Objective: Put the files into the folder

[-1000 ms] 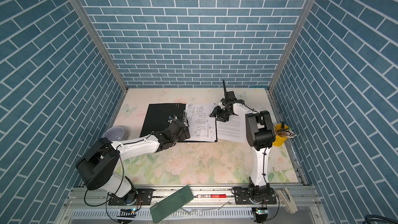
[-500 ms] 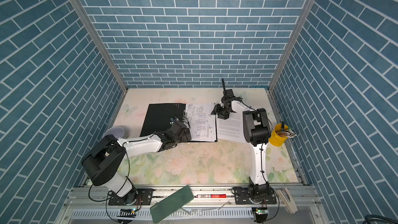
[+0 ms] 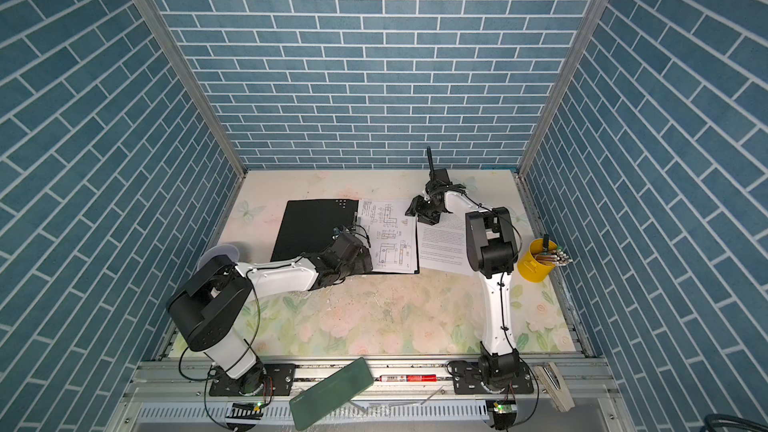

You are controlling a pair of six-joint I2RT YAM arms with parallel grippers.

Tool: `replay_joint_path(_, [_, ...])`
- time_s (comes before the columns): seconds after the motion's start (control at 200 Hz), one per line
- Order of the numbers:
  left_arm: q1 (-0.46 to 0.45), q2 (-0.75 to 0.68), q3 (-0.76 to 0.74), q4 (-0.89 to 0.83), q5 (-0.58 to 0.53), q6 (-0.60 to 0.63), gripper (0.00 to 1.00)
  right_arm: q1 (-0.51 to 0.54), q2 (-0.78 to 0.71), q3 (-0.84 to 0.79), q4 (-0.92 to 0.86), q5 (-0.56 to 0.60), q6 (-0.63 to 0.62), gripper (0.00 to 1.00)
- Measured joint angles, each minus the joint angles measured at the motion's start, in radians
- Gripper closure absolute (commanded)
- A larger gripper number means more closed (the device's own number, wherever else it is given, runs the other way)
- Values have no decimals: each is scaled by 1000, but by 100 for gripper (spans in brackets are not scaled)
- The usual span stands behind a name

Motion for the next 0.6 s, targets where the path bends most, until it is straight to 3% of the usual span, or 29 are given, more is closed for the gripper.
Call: replay_joint_path(0.6, [-7, 12, 4, 14, 22, 0, 7, 0, 26, 33, 15, -34, 5, 42])
